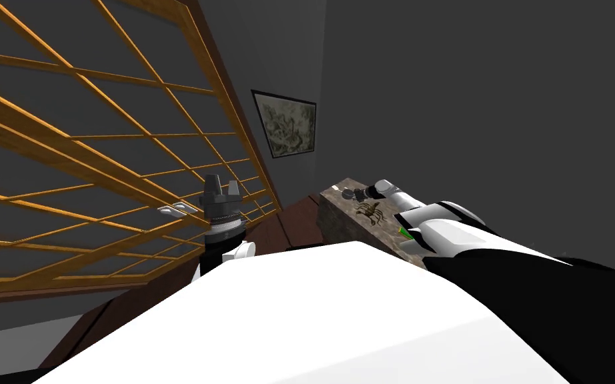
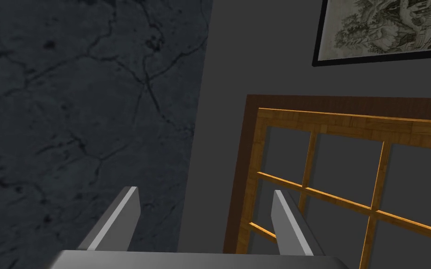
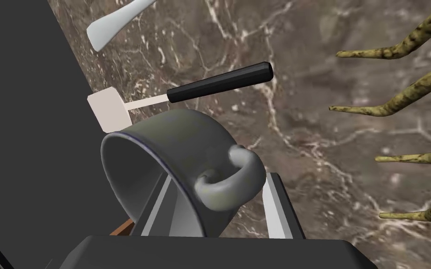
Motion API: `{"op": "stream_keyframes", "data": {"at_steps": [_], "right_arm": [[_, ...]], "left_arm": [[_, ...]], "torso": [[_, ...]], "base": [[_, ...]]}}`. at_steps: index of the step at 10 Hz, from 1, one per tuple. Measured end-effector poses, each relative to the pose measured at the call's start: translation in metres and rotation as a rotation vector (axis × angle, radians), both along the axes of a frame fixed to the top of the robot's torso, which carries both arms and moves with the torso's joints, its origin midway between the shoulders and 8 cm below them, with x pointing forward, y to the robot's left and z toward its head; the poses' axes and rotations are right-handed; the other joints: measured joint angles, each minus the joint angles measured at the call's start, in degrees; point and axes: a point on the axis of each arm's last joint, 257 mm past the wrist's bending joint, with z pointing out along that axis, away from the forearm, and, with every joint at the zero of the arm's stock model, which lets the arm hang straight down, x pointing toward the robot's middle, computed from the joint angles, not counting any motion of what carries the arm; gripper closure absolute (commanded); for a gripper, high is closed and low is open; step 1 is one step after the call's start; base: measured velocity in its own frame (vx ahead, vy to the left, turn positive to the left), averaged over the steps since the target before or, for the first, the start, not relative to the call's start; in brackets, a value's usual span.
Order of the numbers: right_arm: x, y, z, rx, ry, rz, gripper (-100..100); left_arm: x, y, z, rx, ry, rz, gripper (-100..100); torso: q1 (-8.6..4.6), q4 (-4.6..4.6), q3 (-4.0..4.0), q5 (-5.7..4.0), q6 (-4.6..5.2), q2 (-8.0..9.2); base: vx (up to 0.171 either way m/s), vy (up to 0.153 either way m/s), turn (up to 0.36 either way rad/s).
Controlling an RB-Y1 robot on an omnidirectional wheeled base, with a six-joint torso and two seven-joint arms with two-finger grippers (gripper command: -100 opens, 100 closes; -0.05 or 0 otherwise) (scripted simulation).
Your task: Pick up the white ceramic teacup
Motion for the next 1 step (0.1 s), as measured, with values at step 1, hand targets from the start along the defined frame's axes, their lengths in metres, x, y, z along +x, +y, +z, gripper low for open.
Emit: {"op": "stream_keyframes", "data": {"at_steps": [1], "right_arm": [[-0.0003,0.0004,0.0004,0.000,0.001,0.004,0]], "left_arm": [[0.0000,0.0000,0.0000,0.000,0.000,0.000,0]], "torso": [[-0.13,0.00,0.03,-0.04,-0.04,0.08]], "base": [[0.005,0.007,0.006]]}}
